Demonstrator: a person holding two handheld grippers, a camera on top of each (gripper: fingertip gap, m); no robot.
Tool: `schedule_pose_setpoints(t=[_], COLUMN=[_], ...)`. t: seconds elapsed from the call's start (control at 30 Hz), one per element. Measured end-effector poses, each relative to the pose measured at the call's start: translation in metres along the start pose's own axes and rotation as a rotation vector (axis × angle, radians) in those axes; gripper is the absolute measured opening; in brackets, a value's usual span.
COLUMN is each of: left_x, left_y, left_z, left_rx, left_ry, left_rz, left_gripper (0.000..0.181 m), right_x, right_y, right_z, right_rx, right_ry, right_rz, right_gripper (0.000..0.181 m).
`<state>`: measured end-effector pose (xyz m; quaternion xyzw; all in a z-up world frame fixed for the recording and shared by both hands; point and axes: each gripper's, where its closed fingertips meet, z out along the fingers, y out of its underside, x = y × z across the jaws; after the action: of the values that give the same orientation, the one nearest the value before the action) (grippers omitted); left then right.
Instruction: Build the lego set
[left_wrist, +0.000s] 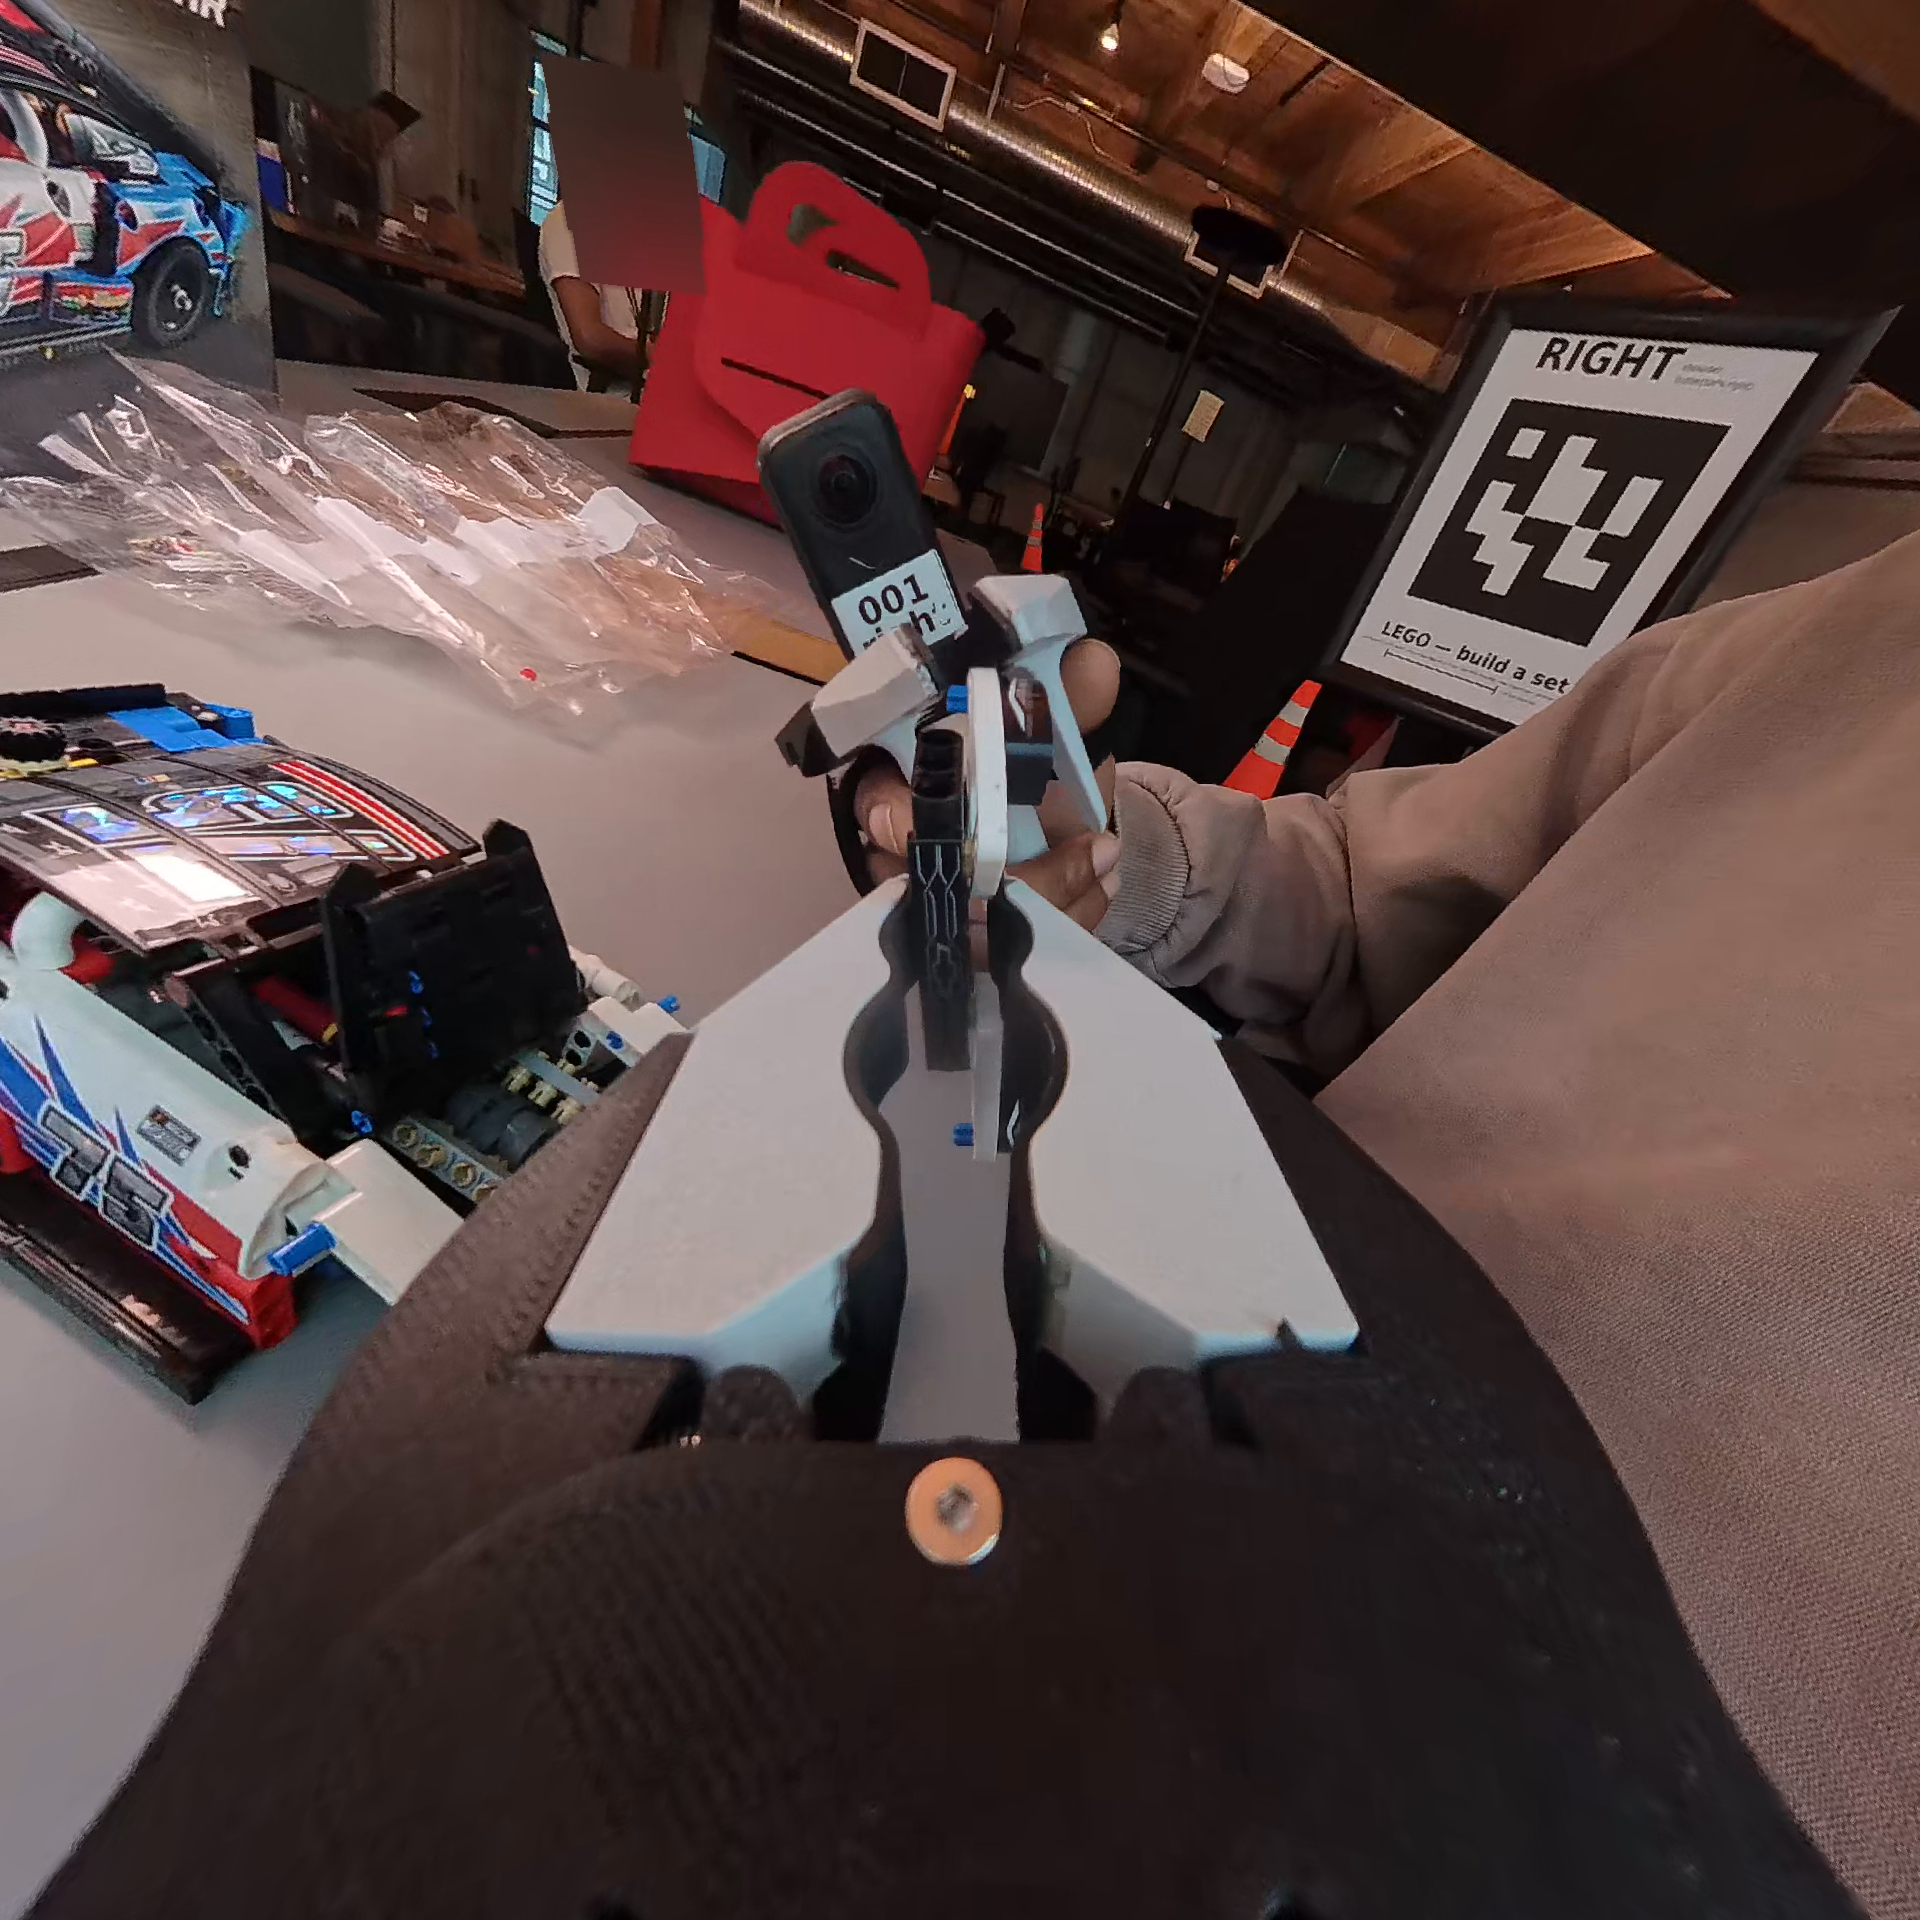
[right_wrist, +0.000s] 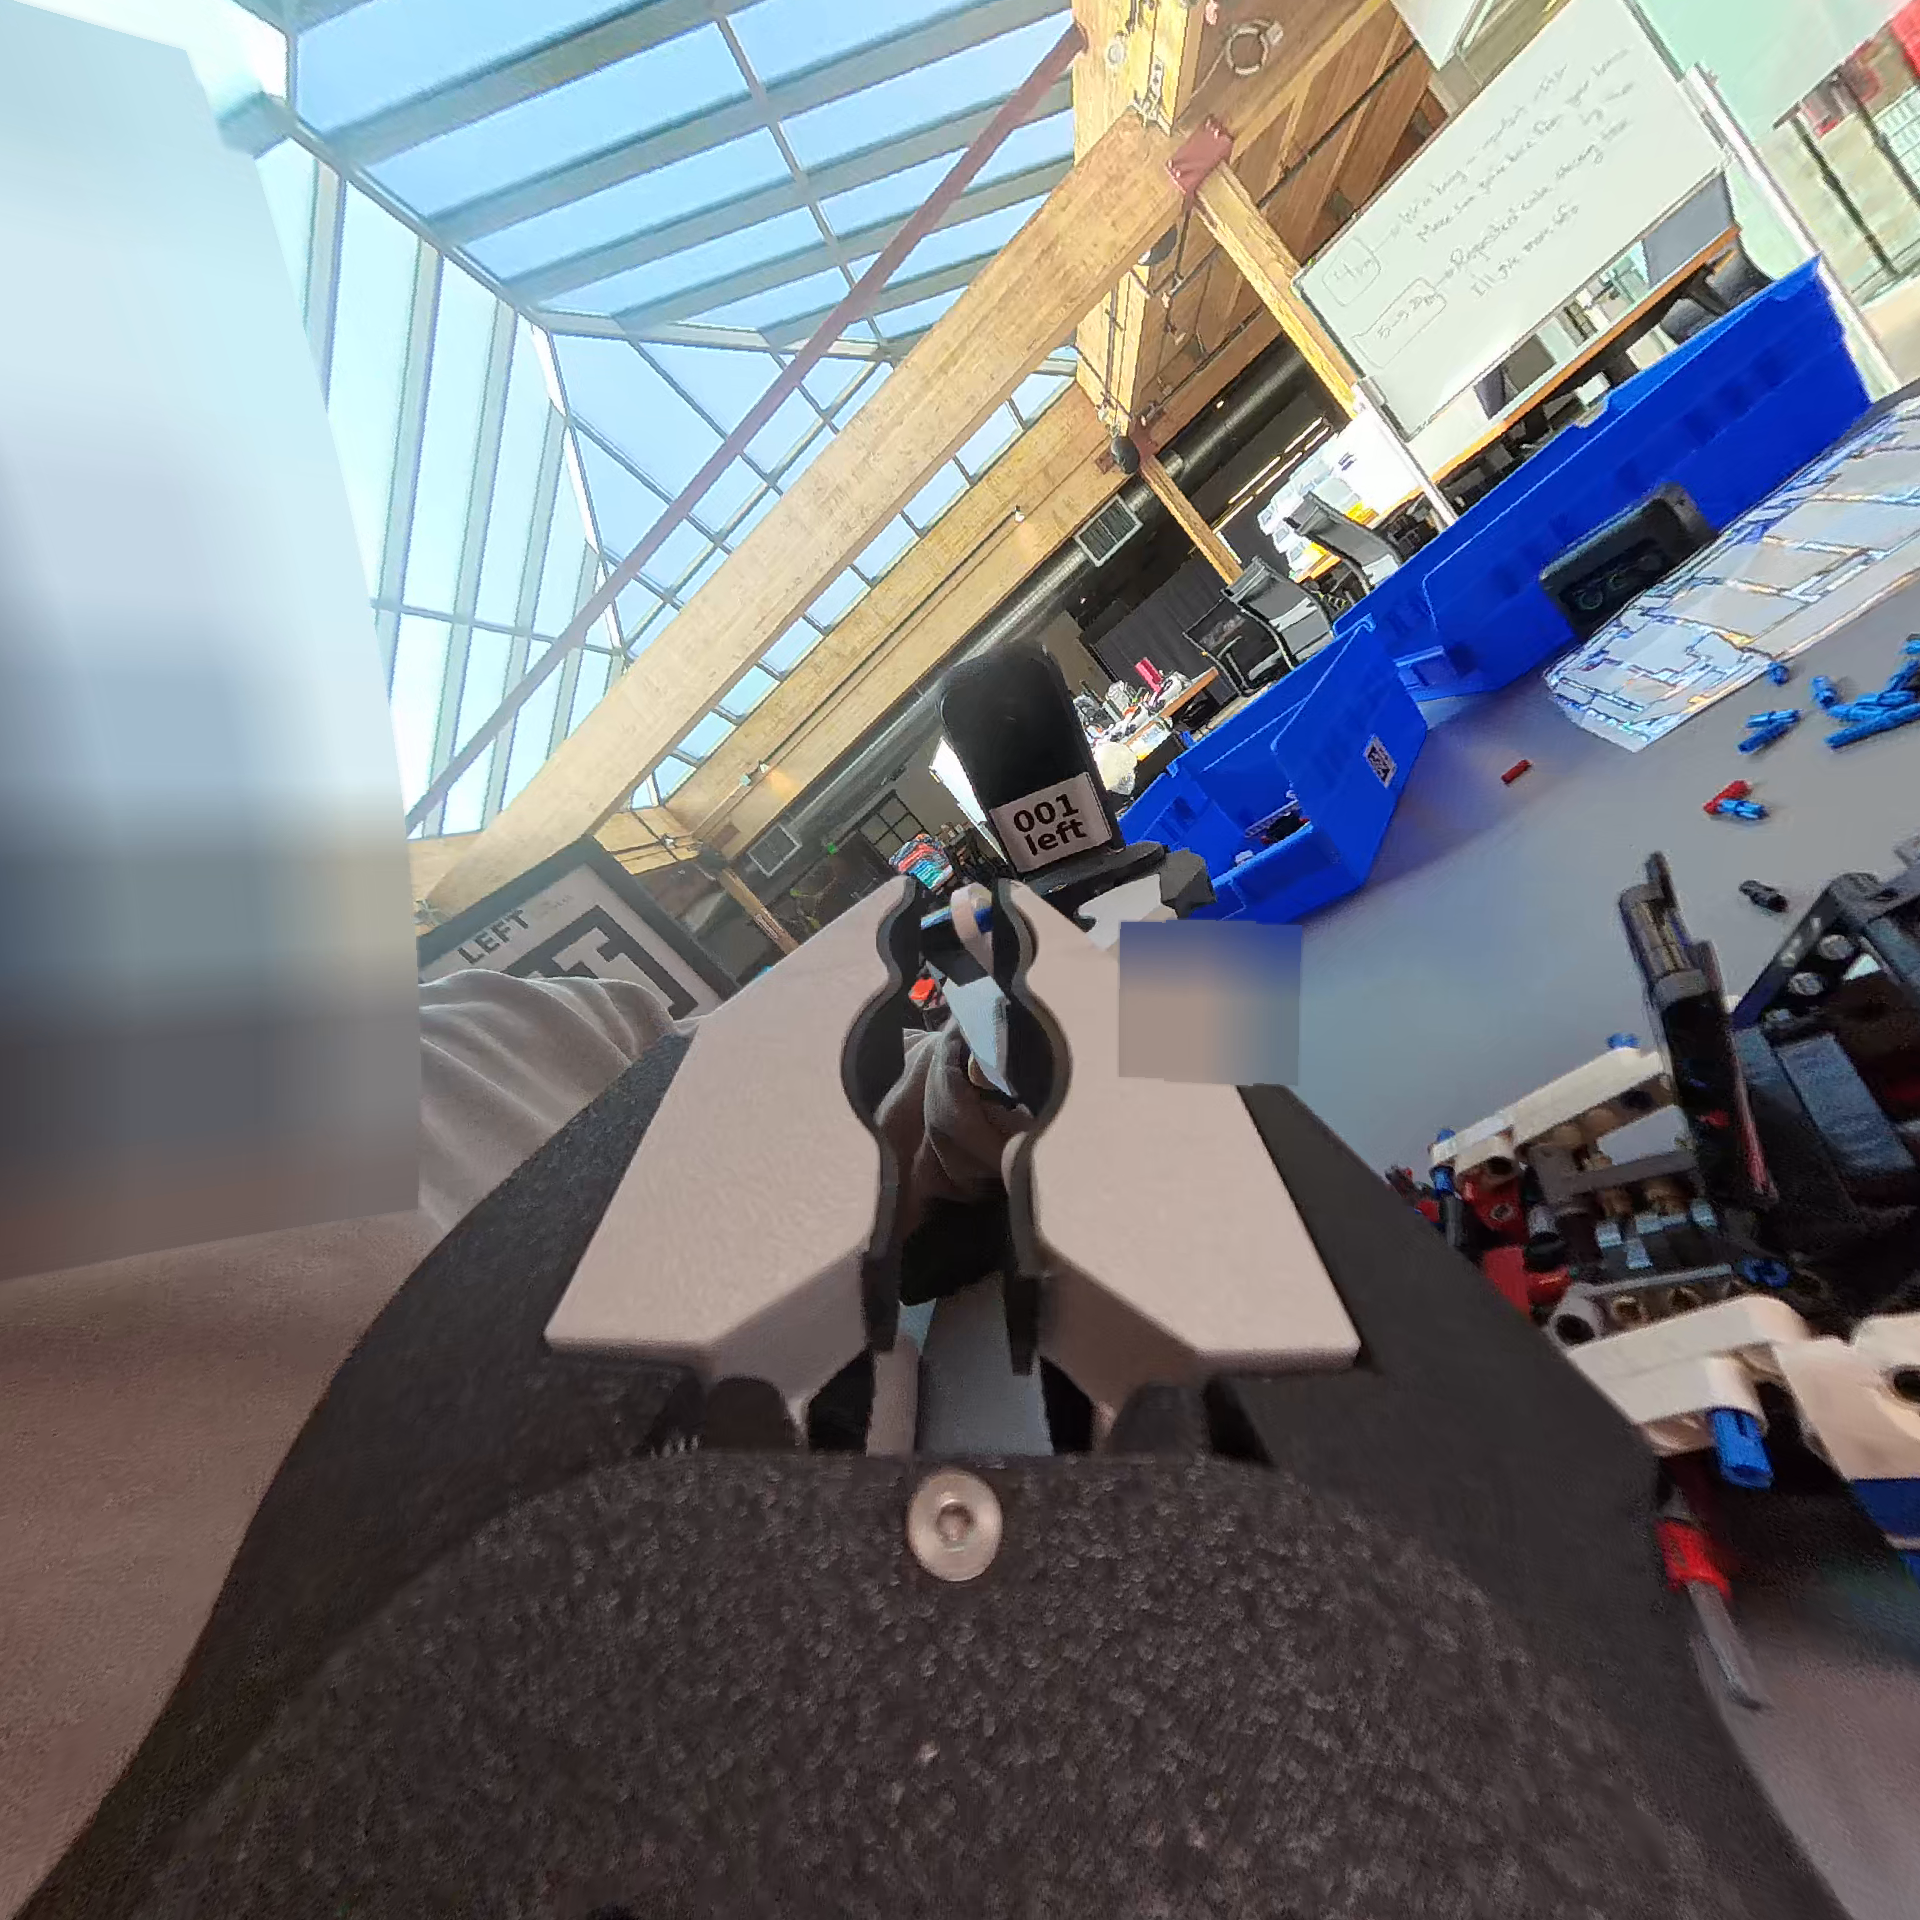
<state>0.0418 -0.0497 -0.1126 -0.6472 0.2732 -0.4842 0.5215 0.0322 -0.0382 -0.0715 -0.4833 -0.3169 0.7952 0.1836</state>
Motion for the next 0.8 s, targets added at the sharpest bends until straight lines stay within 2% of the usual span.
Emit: schedule_pose_setpoints(t=[0.03,0.17,0.4,0.6,0.8], left_x=[0.000,-0.002,0.004,0.000,-0.012], left_y=[0.000,0.001,0.002,0.006,0.009], left_z=[0.000,-0.002,-0.007,-0.011,-0.016], left_rx=[0.002,-0.007,-0.076,-0.166,-0.248], left_ry=[0.000,-0.043,-0.185,-0.290,-0.374], left_rz=[0.001,0.090,0.547,0.799,0.914], left_gripper=[0.009,0.009,0.009,0.009,0.008], right_x=[-0.001,-0.004,-0.002,-0.008,0.003], right_y=[0.001,0.005,0.030,0.041,0.042], right_z=[0.000,0.001,0.004,0.005,0.001], right_rx=[-0.007,-0.058,-0.239,-0.310,-0.373], right_ry=[0.004,0.047,0.183,0.195,0.294], right_rz=[-0.025,-0.196,-0.725,-0.933,-1.154], right_gripper=[0.012,0.019,0.026,0.016,0.014])
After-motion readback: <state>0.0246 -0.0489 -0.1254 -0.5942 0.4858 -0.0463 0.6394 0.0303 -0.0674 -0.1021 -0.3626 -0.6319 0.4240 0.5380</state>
